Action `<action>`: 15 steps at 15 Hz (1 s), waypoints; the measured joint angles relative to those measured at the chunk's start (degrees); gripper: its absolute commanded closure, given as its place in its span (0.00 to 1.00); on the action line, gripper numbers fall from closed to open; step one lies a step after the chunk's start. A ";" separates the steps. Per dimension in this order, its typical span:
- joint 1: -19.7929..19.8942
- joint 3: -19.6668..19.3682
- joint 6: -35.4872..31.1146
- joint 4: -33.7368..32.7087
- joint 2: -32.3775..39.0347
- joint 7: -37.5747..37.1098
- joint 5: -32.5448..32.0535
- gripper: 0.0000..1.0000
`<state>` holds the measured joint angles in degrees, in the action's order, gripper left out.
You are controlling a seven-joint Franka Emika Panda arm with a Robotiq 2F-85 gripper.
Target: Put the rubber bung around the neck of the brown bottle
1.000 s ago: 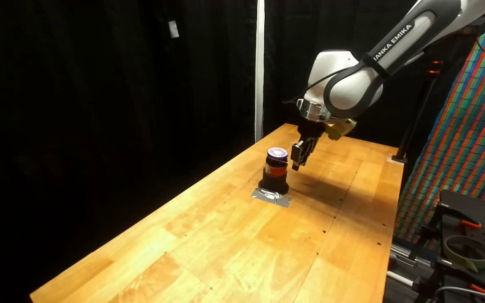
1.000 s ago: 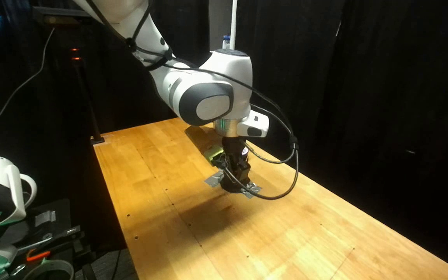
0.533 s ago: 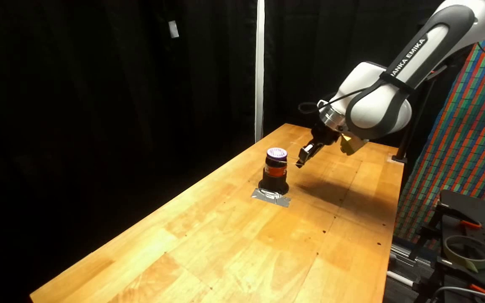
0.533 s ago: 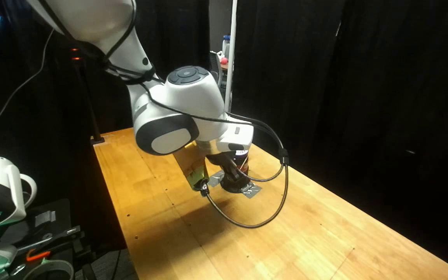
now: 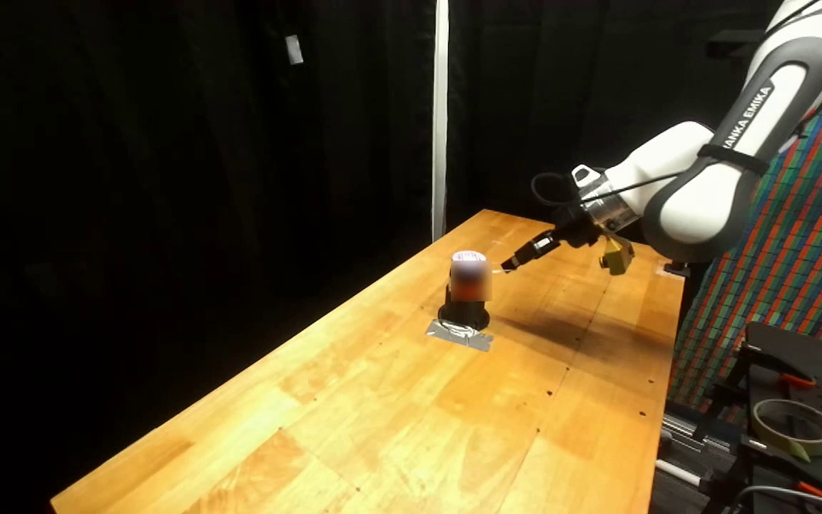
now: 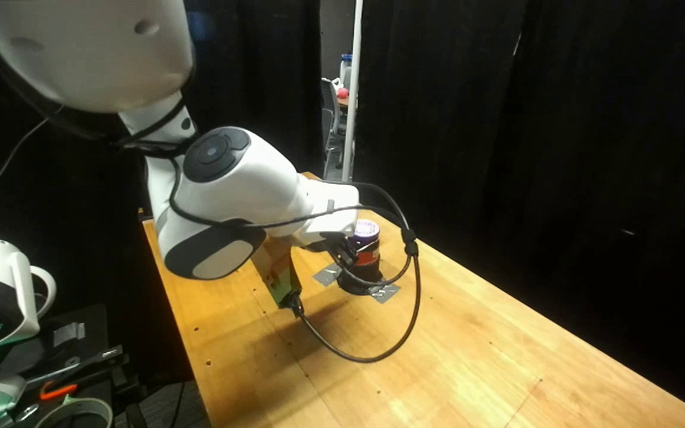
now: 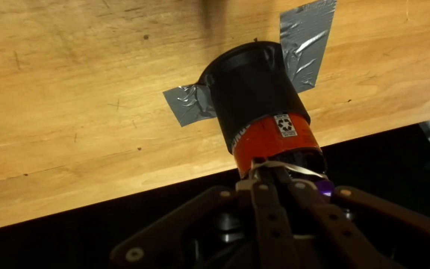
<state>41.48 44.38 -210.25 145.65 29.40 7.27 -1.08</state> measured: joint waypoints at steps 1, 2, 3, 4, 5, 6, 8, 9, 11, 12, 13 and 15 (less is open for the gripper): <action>2.41 0.56 -2.78 1.09 1.50 -0.12 -3.17 0.93; 4.35 0.61 -5.29 1.87 3.05 -0.12 -6.22 0.93; 5.97 0.50 -7.49 2.36 4.66 -0.12 -9.21 0.94; 7.35 0.34 -9.35 2.62 6.32 -0.12 -12.08 0.93; 8.61 0.21 -10.89 2.68 8.01 -0.12 -15.09 0.94; 9.81 0.13 -12.26 2.69 9.67 -0.12 -18.16 0.93; 9.34 -3.65 -16.19 2.48 11.70 -3.57 -27.22 0.92; 8.41 -6.04 -18.32 2.36 12.33 -5.43 -31.10 0.92; 5.72 -11.03 -23.06 2.00 13.27 -8.55 -37.05 0.92; 3.95 -13.60 -25.82 1.75 13.66 -9.90 -39.21 0.89; 2.03 -16.04 -28.84 1.46 14.05 -11.05 -40.69 0.66; -0.07 -18.30 -31.87 0.51 15.08 -12.18 -42.00 0.89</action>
<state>41.40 26.08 -242.12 146.16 44.49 -4.91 -43.08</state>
